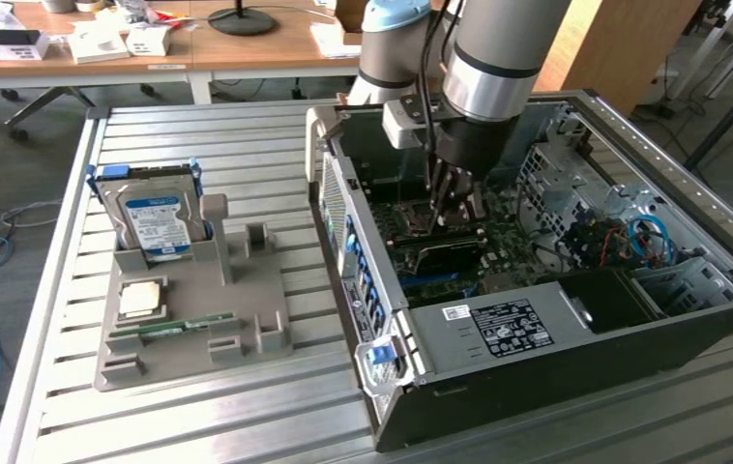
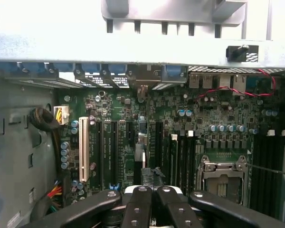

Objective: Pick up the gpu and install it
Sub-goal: 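Press down on the gpu until it lock into place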

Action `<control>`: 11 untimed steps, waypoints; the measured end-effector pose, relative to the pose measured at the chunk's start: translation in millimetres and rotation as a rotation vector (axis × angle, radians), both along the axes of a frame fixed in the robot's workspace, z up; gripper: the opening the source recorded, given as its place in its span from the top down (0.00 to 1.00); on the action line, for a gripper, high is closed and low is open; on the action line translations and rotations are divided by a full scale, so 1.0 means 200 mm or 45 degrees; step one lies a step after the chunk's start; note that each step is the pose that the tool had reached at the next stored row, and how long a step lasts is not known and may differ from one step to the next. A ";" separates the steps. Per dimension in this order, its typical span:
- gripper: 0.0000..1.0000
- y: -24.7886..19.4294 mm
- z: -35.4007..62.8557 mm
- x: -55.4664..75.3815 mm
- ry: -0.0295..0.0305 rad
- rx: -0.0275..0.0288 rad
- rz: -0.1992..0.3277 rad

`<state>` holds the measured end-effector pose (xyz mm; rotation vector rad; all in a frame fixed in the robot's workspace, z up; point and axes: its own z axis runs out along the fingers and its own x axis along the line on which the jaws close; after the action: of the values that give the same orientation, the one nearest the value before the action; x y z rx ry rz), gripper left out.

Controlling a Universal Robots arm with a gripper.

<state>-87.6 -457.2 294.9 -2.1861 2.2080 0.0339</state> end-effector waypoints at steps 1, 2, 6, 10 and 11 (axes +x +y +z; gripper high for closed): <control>0.89 0.000 0.000 0.00 0.0000 0.0000 0.000; 0.89 0.000 0.000 0.00 0.0000 -0.0001 0.000; 0.89 0.000 0.000 0.00 0.0000 0.0000 0.000; 0.89 0.000 0.000 0.00 -0.0001 0.0000 0.000; 0.89 0.000 0.000 0.00 0.0000 0.0000 0.000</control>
<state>-87.6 -457.2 295.0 -2.1862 2.2080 0.0339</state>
